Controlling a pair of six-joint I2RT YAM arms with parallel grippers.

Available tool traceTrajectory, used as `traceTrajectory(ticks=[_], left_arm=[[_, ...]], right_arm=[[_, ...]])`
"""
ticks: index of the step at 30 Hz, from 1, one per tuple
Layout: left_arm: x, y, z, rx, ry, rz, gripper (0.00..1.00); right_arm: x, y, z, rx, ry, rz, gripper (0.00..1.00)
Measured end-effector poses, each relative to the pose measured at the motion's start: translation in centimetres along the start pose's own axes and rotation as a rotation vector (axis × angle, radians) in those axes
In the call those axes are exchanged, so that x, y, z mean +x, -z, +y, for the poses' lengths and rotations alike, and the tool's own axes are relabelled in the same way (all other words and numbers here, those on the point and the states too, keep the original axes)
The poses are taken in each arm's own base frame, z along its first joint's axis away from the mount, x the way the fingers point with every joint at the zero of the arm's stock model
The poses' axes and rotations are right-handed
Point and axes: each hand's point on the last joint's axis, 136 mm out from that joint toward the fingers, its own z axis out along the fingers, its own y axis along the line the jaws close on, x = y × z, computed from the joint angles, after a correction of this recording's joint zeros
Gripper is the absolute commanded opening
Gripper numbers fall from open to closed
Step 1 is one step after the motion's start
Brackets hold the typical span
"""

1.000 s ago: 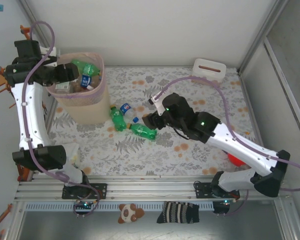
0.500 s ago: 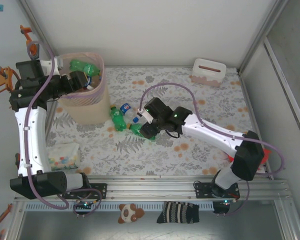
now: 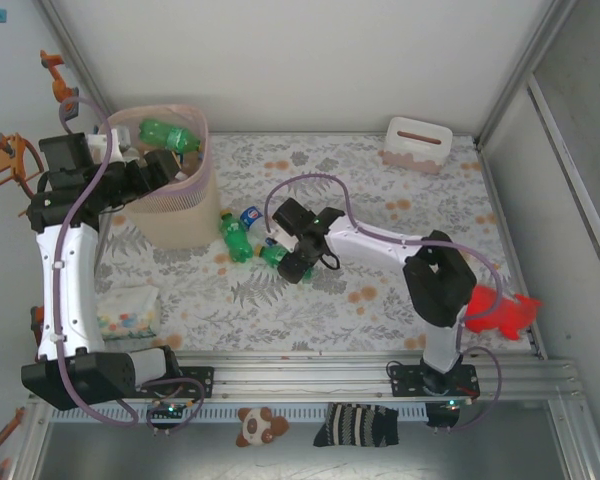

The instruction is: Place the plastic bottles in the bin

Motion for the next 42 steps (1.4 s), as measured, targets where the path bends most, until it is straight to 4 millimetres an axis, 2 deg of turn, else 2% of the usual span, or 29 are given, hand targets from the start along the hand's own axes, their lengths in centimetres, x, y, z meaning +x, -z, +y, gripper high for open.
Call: traceTrajectory(ticks=[5, 9, 23, 29, 34, 42], left_arm=[[0.2, 0.1, -0.1, 0.008, 0.012, 0.002, 0.89], [0.2, 0.0, -0.3, 0.022, 0.023, 0.002, 0.89], [0.4, -0.2, -0.7, 0.057, 0.055, -0.002, 0.86], [0.6, -0.3, -1.0, 0.067, 0.074, 0.004, 0.85], [1.2, -0.7, -2.0, 0.091, 0.078, 0.029, 0.84], [2.2, -1.8, -5.3, 0.161, 0.046, 0.062, 0.83]], right_arm=[[0.8, -2.6, 0.1, -0.014, 0.028, 0.063, 0.76], [1.3, -3.5, 0.3, -0.025, 0.042, 0.088, 0.7], [1.3, -3.5, 0.9, -0.069, 0.039, 0.066, 0.56], [2.2, -3.1, 1.5, -0.099, 0.035, 0.07, 0.51], [2.8, -1.5, 2.1, -0.123, 0.021, 0.049, 0.49], [1.1, 4.5, 2.6, -0.142, -0.042, -0.142, 0.47]])
